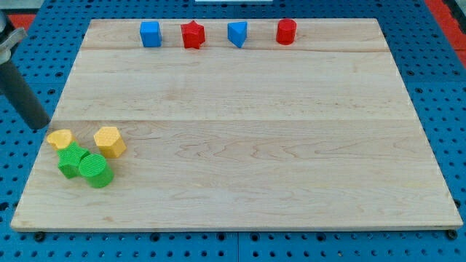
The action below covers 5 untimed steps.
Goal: Move robot arm towards blue cube
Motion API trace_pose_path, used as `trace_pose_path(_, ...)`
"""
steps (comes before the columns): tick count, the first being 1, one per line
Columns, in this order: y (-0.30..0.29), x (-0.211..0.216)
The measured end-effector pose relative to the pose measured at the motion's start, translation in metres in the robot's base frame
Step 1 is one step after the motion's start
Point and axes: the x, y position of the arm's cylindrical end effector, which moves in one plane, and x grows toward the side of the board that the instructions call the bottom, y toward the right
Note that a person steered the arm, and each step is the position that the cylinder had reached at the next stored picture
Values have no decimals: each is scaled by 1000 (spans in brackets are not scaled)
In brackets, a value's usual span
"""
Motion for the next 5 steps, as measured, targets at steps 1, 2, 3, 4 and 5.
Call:
trace_pose_path(1,0,0)
trace_pose_path(2,9,-48)
trace_pose_path(3,31,-90)
trace_pose_path(4,52,-134)
trace_pose_path(5,62,-170)
